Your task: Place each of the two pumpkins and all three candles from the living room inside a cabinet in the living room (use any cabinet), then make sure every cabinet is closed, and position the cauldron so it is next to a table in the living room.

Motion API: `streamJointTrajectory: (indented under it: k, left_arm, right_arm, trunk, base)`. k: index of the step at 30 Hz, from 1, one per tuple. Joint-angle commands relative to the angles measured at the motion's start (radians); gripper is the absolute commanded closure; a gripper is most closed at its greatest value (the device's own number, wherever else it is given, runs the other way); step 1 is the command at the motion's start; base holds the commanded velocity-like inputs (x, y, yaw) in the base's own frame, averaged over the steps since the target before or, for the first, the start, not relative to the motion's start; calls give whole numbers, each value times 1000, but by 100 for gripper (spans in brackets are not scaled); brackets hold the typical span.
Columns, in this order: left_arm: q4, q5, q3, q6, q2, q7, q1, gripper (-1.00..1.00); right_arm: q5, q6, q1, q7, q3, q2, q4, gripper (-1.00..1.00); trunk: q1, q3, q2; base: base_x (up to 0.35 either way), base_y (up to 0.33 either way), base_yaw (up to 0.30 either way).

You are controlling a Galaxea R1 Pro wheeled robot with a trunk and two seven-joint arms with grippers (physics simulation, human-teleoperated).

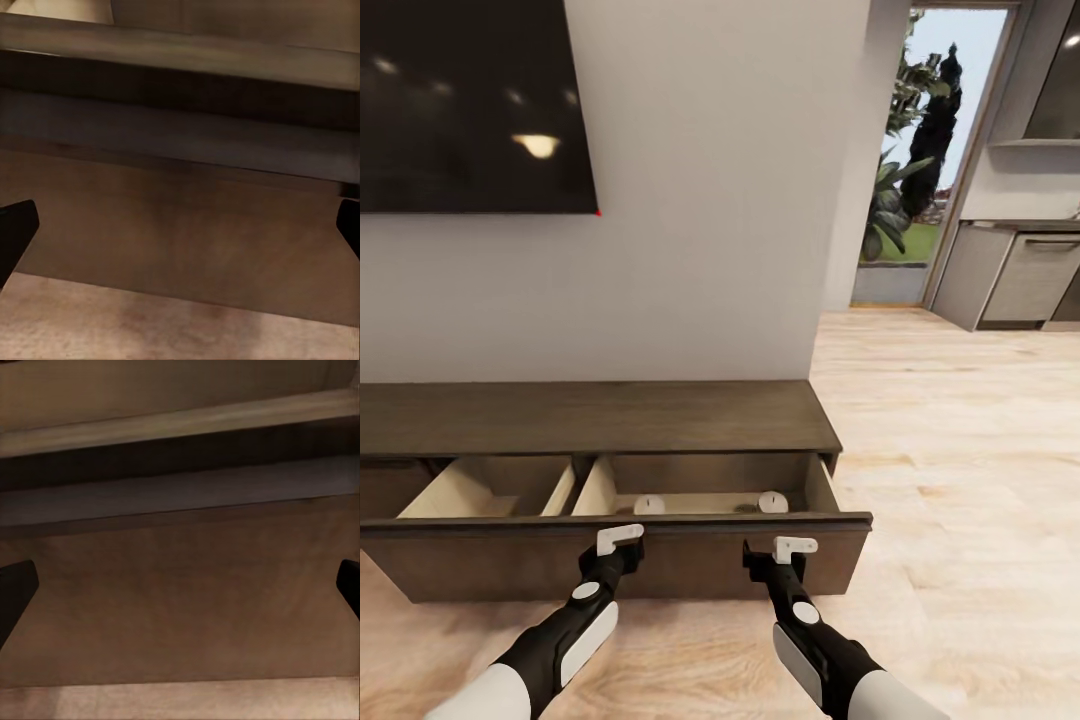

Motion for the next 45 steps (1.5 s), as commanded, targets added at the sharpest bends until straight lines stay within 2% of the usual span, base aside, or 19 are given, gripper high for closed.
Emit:
streamJointTrajectory:
  k: [1,45]
  left_arm:
    - [-3,-4,-8,-6,1,6,-2,-100]
    - [-3,-4,-8,-7,3,6,-2,-100]
  right_arm:
    - [-9,-5,-1,-7,8,-1,0,-100]
    - [-9,-5,-1,-6,7,-1,0,-100]
  trunk:
    - [0,-1,0]
    - [0,-1,0]
  base:
    - [181,0,0]
    - [173,0,0]
